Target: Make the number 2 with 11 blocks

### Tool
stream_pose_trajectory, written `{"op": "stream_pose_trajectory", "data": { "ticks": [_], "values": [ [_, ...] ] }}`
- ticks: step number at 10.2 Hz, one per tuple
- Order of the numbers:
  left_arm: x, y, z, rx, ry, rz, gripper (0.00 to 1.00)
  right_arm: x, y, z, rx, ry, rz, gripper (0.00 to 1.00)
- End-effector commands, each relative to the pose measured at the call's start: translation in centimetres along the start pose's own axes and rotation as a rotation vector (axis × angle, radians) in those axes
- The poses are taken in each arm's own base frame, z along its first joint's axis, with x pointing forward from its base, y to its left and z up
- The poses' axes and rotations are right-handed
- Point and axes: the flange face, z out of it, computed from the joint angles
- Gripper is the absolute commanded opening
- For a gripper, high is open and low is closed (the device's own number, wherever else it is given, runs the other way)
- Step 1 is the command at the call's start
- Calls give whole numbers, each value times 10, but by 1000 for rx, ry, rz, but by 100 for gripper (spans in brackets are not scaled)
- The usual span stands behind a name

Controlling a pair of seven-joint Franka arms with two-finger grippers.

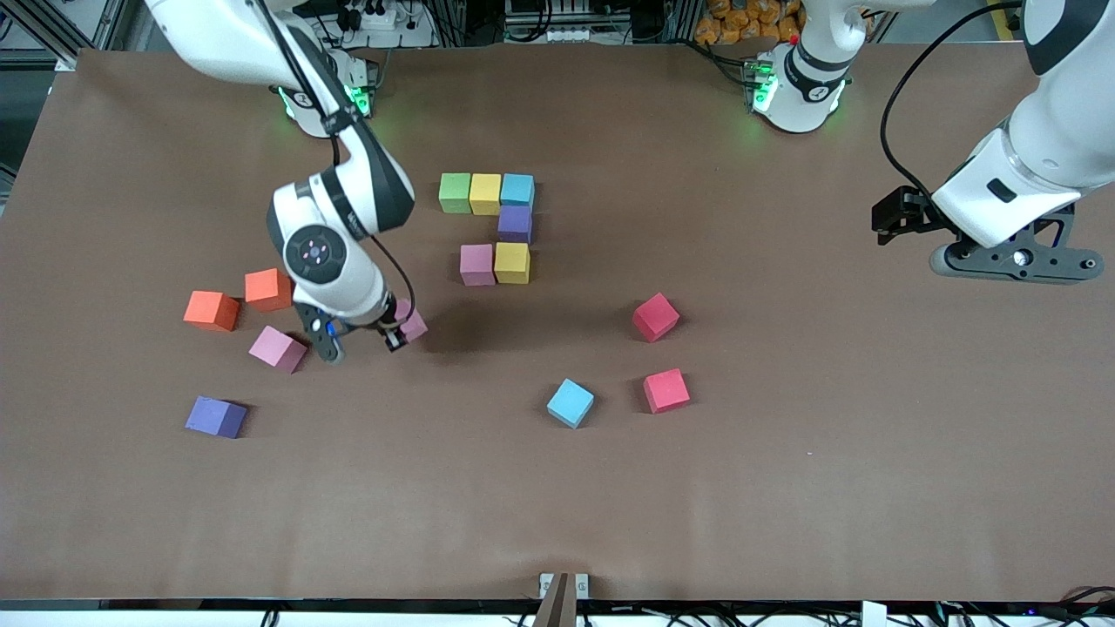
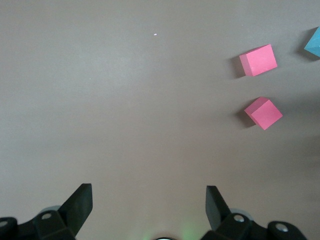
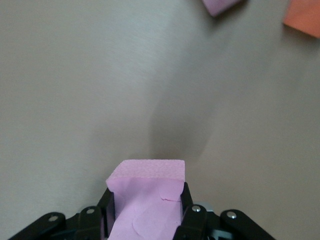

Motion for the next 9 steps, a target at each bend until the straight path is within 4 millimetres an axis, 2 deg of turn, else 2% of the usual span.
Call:
{"op": "stream_pose_trajectory", "data": {
  "ticks": [1,3,6,9],
  "values": [
    [-6,-1,-3,8,-5,2,100,-14,42,19,24,-3,121,0],
    [-6,0,-4,6,-3,3,100,-33,48,33,44,-4,197,0],
    [-6,-1,-4,6,-3,2,100,-61,57,39,42,-4,315,0],
    [-6,1,-5,6,-1,3,100,-66,68,50,41,-4,341,0]
  ]
}}
